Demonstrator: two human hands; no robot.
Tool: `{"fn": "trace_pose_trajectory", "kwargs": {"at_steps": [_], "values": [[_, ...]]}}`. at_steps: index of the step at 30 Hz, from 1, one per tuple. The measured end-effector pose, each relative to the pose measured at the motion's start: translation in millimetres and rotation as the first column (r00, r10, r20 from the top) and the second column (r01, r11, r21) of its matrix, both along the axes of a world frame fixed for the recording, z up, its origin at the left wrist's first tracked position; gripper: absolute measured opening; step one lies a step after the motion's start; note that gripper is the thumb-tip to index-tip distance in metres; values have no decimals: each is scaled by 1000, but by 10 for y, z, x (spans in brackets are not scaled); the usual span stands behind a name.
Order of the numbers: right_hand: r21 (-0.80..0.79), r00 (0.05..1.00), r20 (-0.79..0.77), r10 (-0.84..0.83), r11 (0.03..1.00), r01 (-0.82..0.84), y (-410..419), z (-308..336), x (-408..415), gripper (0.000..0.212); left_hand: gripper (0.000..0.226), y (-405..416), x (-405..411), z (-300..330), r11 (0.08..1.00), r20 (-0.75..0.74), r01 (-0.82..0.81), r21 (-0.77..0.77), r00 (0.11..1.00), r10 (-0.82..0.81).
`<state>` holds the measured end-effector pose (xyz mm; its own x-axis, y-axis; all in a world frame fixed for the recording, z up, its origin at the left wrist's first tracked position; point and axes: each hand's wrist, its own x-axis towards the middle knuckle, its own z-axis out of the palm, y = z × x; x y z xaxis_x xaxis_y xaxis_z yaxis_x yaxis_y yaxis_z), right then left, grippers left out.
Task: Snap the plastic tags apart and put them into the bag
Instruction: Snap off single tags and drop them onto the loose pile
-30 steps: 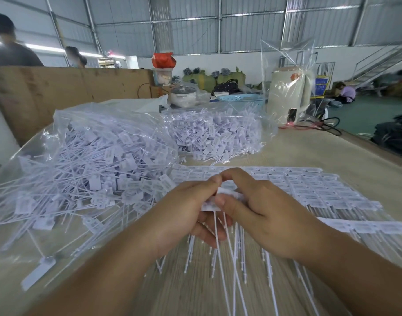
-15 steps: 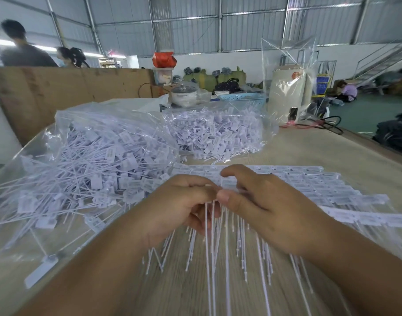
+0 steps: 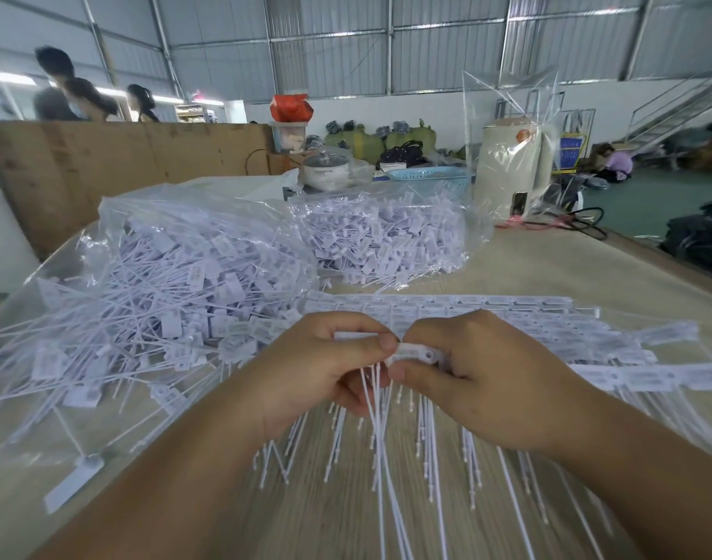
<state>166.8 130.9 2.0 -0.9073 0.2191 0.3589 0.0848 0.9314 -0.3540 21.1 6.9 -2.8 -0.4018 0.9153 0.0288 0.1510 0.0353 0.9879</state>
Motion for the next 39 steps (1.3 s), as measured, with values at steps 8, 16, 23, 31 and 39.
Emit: {"fn": "trace_pose_trajectory", "kwargs": {"at_steps": [8,16,23,31,39], "values": [[-30,998,-44,-36,999,35,21,-22,-17,26,12,-4,50,33,996,-7,-30,89,999,31],[4,986,-137,-99,995,101,-44,-59,-38,30,14,55,94,-29,968,12,-140,208,990,140],[20,963,-234,-136,989,145,-103,-72,-81,35,10,82,118,-21,956,255,-174,237,960,112],[33,957,-260,-129,989,142,-93,-54,-68,25,6,57,135,37,975,393,-126,182,918,45],[270,954,-285,-93,947,173,-129,-41,-68,23,6,-2,30,91,998,393,-54,11,919,46]]}}
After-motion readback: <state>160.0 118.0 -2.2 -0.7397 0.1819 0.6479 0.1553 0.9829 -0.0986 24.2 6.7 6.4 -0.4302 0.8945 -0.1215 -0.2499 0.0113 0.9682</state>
